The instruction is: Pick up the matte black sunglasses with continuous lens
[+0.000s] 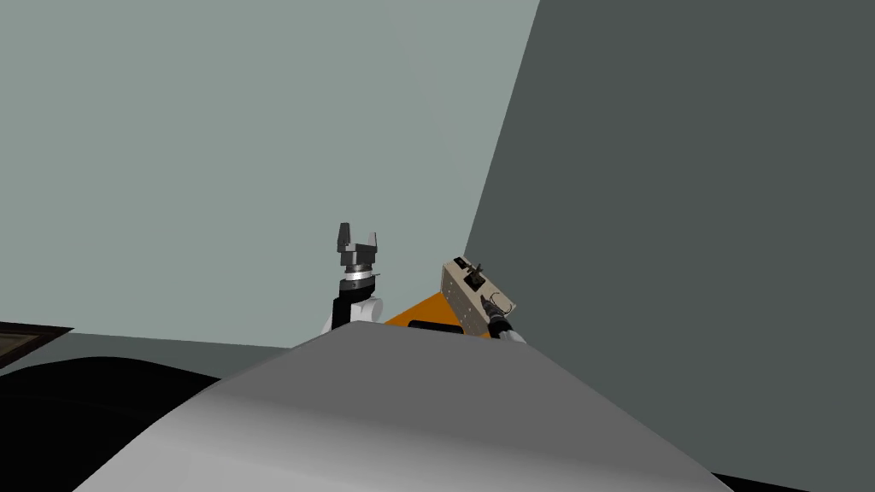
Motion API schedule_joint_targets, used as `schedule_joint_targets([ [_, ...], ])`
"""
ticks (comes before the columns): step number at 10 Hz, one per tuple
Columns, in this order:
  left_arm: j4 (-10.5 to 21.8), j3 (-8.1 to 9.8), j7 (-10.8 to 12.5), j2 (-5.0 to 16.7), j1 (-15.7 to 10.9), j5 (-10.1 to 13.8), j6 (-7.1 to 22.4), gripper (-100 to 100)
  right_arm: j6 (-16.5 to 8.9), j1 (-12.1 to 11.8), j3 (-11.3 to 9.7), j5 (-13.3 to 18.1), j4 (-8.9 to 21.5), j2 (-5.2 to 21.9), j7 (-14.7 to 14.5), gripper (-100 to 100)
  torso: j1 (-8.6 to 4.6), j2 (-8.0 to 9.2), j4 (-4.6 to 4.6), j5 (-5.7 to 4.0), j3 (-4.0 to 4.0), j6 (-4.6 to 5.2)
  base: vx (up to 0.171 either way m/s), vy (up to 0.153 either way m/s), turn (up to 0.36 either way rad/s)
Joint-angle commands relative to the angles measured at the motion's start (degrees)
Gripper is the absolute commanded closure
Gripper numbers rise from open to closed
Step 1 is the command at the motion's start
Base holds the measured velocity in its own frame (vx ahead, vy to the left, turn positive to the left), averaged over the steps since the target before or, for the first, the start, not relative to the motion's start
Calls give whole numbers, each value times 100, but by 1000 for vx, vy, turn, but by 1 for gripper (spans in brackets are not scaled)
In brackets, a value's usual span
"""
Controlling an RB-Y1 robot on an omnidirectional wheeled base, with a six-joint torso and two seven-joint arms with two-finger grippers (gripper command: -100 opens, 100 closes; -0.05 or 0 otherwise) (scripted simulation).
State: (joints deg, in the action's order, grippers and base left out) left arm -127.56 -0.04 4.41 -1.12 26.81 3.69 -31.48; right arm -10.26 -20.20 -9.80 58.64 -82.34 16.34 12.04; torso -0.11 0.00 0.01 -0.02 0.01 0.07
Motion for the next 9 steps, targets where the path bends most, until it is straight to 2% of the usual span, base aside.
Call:
schedule_joint_targets([
  [1, 0, 0, 0, 0, 0, 0, 0, 0, -280, 45, -72, 286, 286, 56, 8, -100, 0, 0, 0, 0, 0, 0, -28, -25, 225],
  [4, 0, 0, 0, 0, 0, 0, 0, 0, -280, 45, -72, 536, 344, 56, 8, -100, 1, -2, 0, 0, -1, 1, -13, -14, 22],
  [5, 0, 0, 0, 0, 0, 0, 0, 0, -514, 90, -123, 753, 614, 106, 23, -100, 6, -6, -1, 1, -3, 0, -14, -8, 239],
  [6, 0, -1, 0, 0, -1, 0, 0, 0, -514, 90, -123, 930, 643, 106, 23, -100, 3, -4, -1, 1, -2, -4, -20, -24, 133],
  [7, 0, 0, 0, 0, 0, 0, 0, 0, -689, 131, -176, 1231, 925, 156, 37, -100, -1, -1, 0, 0, -1, 0, -30, -25, 226],
  [8, 0, 0, 0, 0, -1, 0, 0, 0, -744, 131, -176, 1321, 939, 156, 37, -100, -3, 2, 1, -1, 1, -3, -26, -28, 105],
  [9, 0, 0, 0, 0, 0, 0, 0, 0, -938, 171, -228, 1620, 1227, 206, 51, -100, -5, 1, 1, -1, 1, 1, -30, -24, 196],
])
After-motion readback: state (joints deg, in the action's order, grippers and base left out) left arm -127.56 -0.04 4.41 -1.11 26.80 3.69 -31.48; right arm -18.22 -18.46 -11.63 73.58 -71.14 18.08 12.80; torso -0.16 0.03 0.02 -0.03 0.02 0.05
